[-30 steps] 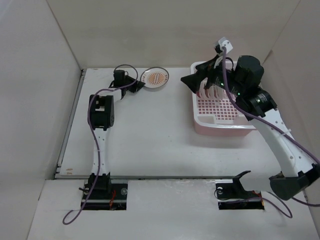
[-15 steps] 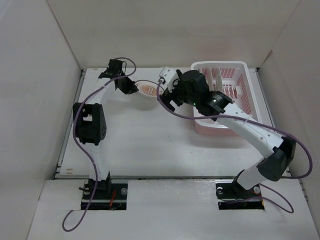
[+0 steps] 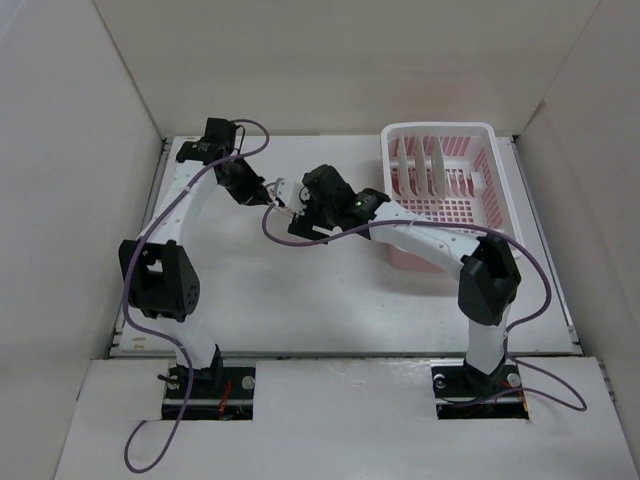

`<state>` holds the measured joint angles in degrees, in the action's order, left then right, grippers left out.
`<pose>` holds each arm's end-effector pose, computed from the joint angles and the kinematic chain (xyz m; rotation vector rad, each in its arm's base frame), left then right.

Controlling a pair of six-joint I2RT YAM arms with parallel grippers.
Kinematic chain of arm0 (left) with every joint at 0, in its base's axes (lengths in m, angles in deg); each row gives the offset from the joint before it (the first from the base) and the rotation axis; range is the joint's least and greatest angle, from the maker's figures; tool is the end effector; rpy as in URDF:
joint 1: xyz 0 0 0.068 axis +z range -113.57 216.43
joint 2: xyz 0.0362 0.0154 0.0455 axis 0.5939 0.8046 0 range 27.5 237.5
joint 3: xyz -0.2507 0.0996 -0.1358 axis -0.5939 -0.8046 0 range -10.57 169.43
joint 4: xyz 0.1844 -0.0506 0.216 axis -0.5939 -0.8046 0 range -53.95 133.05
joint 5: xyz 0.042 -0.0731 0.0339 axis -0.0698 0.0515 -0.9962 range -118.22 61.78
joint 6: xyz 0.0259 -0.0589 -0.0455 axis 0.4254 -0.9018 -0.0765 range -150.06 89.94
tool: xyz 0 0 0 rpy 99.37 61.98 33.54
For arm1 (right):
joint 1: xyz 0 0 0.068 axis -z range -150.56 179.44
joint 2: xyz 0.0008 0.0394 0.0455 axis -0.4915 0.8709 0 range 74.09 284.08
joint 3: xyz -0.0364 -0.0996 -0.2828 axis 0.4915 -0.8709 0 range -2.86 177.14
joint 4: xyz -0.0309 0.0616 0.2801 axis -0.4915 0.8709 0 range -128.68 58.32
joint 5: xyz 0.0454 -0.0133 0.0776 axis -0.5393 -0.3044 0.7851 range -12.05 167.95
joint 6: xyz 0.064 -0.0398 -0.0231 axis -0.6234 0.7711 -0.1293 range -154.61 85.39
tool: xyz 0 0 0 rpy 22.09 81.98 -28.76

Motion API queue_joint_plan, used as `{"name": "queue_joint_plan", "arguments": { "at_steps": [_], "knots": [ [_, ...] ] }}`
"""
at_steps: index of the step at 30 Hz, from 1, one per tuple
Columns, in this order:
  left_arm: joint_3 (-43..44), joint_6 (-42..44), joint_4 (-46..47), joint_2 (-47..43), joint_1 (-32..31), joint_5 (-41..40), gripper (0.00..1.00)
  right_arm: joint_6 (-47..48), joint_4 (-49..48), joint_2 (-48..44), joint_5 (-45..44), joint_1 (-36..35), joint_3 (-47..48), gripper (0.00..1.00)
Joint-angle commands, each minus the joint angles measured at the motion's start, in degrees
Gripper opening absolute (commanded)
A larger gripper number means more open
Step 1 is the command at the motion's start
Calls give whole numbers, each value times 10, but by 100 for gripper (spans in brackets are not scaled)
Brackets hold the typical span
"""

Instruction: Load the plates into the dish rack

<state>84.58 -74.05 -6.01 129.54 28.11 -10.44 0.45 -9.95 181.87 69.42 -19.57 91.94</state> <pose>0.4300 -0.0837 0.3133 -0.6903 2.5601 -0.7294 0.3323 0.3671 0.2968 -1.4753 1.7507 -0.0449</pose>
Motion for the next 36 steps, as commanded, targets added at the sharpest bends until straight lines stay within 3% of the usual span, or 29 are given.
{"name": "queue_joint_plan", "arguments": {
  "at_steps": [1, 7, 10, 13, 14, 23, 24, 25, 28, 29, 36],
  "knots": [
    [-4, -3, -3, -82, -5, 30, 0, 6, -25, -4, -4, -8, 42, 97],
    [-51, -14, 22, -105, -10, 87, 0, -5, -39, 20, -10, -8, 47, 96],
    [-57, -14, 22, -116, -17, 88, 0, -11, -59, 25, -23, -8, 47, 68],
    [-57, -14, 22, -116, -17, 75, 0, -22, -67, 25, -23, -8, 47, 22],
    [-57, -14, 22, -116, -17, 75, 0, -22, -67, 25, -23, -8, 47, 14],
    [-39, -19, 62, -84, -17, 88, 3, -45, -96, -12, -28, -13, 22, 0],
    [-39, -19, 77, -84, -17, 103, 14, -51, -102, -25, -28, -13, 14, 0],
    [-39, -19, 98, -78, -17, 103, 42, -58, -107, -33, -43, -13, 8, 0],
    [-39, -19, 140, -78, -6, 109, 93, -64, -130, -71, -66, -13, -8, 0],
    [-39, -24, 147, -78, 3, 98, 100, -64, -130, -80, -78, -13, -15, 0],
    [-69, -5, 166, -68, 35, 47, 100, -143, -124, -180, -89, 65, 13, 0]
  ]
}}
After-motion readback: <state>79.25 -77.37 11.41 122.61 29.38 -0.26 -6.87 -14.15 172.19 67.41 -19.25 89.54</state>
